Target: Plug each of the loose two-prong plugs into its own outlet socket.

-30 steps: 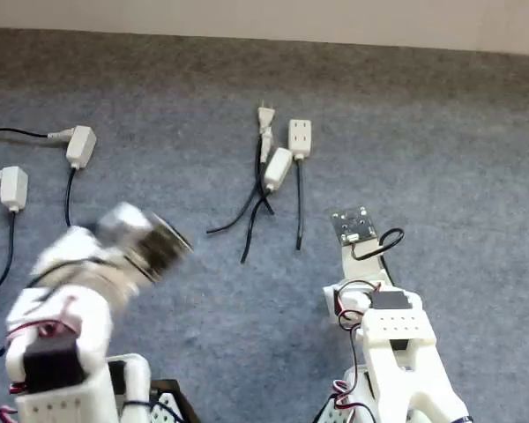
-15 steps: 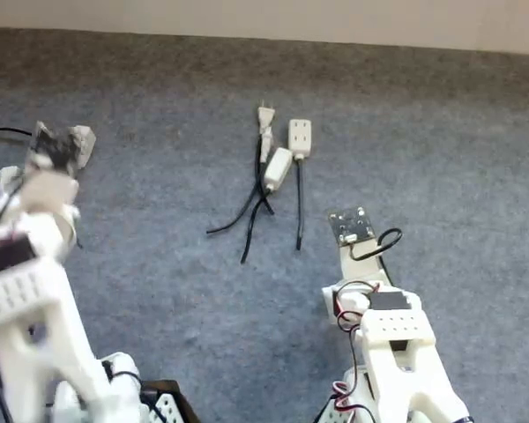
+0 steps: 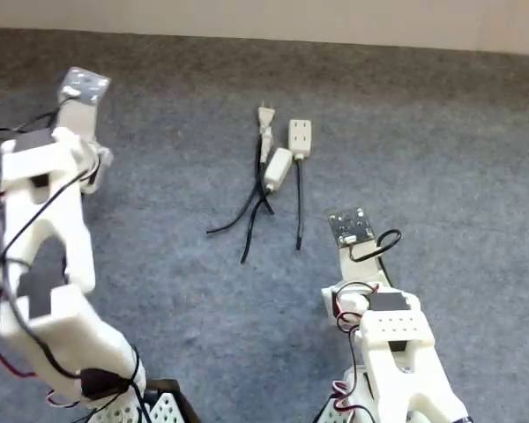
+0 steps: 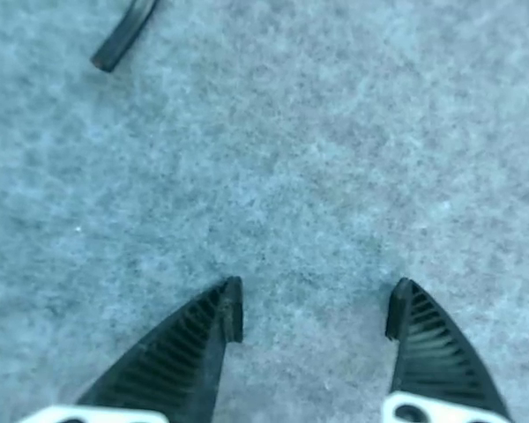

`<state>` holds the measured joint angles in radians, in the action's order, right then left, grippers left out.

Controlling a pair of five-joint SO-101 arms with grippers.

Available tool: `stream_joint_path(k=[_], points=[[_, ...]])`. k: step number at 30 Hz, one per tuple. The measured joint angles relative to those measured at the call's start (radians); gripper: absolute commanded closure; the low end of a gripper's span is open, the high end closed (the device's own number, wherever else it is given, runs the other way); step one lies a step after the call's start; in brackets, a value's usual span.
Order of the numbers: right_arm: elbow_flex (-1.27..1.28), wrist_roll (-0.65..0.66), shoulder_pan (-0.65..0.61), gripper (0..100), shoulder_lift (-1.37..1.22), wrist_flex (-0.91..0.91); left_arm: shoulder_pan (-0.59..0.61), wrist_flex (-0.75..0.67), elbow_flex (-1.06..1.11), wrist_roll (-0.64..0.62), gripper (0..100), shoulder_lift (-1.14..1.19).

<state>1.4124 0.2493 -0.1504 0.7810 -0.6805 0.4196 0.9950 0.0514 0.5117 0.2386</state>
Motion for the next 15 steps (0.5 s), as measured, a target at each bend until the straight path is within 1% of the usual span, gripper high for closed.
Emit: stream_joint_path(k=[6,10,15], points=[[0.000,0.000,0.000,73.5,0.000,0.000,-0.055,0.018,-0.176,0.000,99,0.203],[0.000,0.000,-0.002,73.5,0.000,0.000,-0.072,0.080,-0.344,0.000,99,0.347],[0.000,0.000,-0.003,73.5,0.000,0.000,-0.066,0.180,-0.612,-0.002,99,0.528]])
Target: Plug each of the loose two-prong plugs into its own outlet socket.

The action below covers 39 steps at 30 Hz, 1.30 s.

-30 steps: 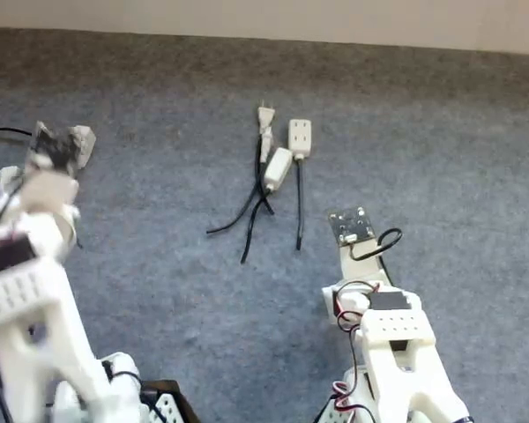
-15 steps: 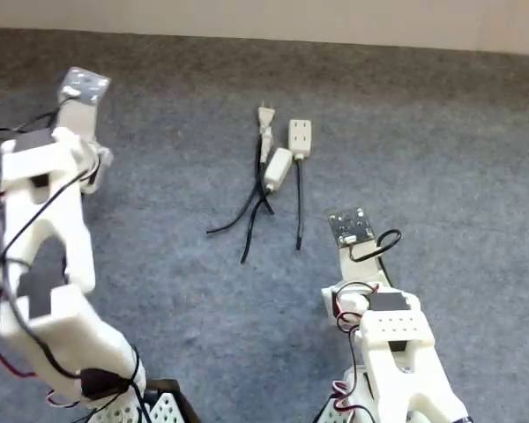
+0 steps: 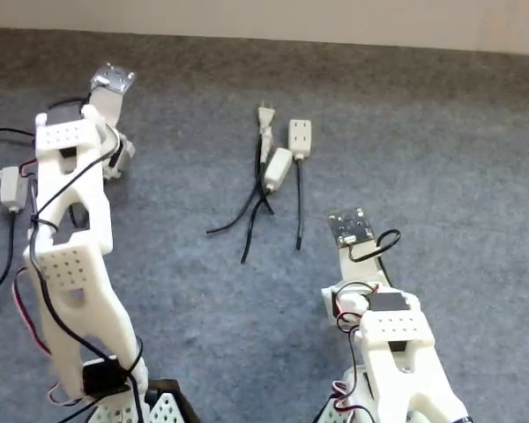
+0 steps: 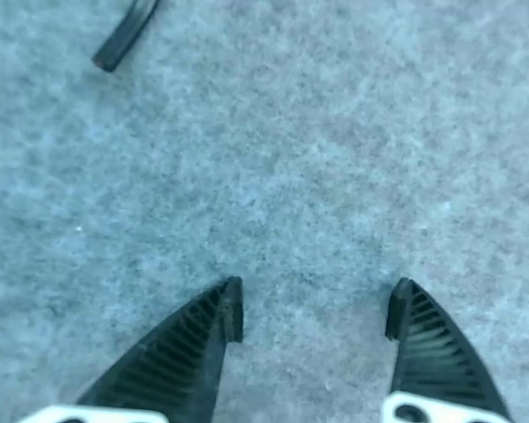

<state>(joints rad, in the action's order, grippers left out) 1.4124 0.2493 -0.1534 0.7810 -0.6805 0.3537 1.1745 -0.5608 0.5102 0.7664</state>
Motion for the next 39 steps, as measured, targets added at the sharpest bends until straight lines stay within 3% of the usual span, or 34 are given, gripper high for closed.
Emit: stream_joint_path(k=[6,15,21,26,35,39], points=[[0.000,0.000,0.000,73.5,0.000,0.000,0.029,0.133,-0.287,0.000,99,0.140],[0.000,0.000,0.000,73.5,0.000,0.000,0.051,0.319,-0.563,0.044,99,0.157],[0.000,0.000,0.000,73.5,0.000,0.000,0.037,0.388,-0.585,0.068,99,0.210],[0.000,0.000,0.000,73.5,0.000,0.000,0.015,0.390,-0.585,0.069,88,0.270],[0.000,0.000,0.000,73.5,0.000,0.000,0.015,0.351,-0.585,0.048,87,0.275],[0.000,0.000,0.000,73.5,0.000,0.000,0.021,0.351,-0.585,0.066,79,0.275]])
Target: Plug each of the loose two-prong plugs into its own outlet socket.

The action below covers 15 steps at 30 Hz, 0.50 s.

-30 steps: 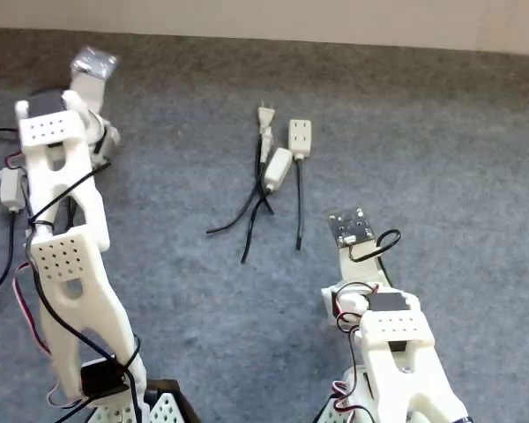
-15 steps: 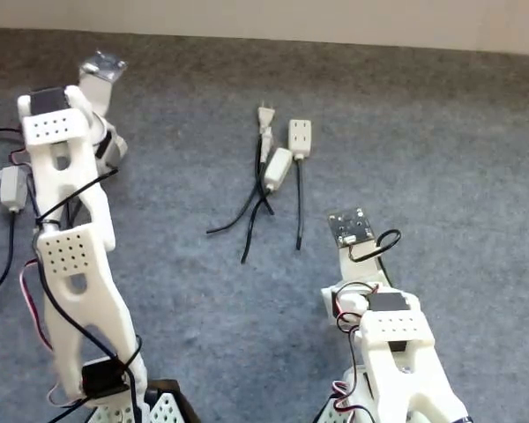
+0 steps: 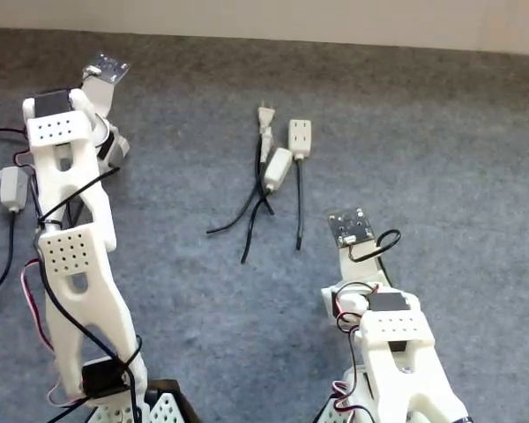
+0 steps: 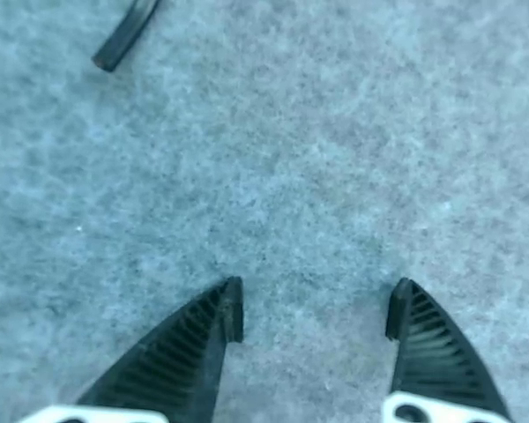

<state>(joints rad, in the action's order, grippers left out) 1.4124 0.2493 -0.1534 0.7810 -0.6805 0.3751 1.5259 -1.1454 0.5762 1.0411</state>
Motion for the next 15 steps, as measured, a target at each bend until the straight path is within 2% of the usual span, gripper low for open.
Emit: stream_joint_path(k=[6,15], points=[[0.000,0.000,0.000,73.5,0.000,0.000,0.000,0.000,0.000,0.026,68,0.000],[0.000,0.000,0.000,73.5,0.000,0.000,0.000,0.094,-0.189,0.031,67,0.000]])
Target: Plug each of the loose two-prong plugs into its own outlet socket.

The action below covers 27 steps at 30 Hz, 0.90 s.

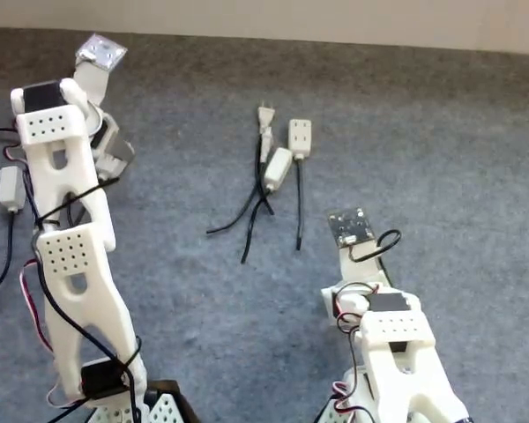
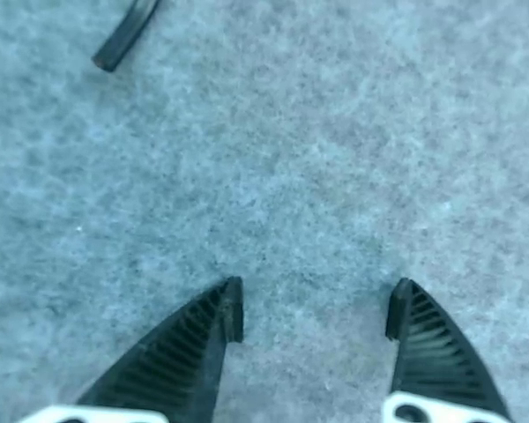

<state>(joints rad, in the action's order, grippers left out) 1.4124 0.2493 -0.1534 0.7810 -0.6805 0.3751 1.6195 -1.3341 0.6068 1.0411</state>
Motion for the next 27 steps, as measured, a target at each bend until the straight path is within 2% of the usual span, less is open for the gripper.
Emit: stream_joint_path(k=[5,9,13,21,24,27], points=[[0.000,0.000,0.000,73.5,0.000,0.000,-0.046,0.107,-0.169,-0.017,67,0.000],[0.000,0.000,0.000,73.5,0.000,0.000,-0.152,0.135,-0.269,-0.129,67,0.000],[0.000,0.000,0.000,73.5,0.000,0.000,-0.269,0.138,-0.279,-0.180,67,0.000],[0.005,0.000,0.000,73.5,0.003,0.000,-0.499,0.112,-0.281,-0.187,67,0.046],[0.003,0.000,0.009,73.5,0.006,-0.005,-0.549,0.112,-0.281,-0.187,67,0.129],[-0.023,0.000,0.046,73.5,0.031,-0.084,-0.566,0.112,-0.281,-0.169,70,0.216]])
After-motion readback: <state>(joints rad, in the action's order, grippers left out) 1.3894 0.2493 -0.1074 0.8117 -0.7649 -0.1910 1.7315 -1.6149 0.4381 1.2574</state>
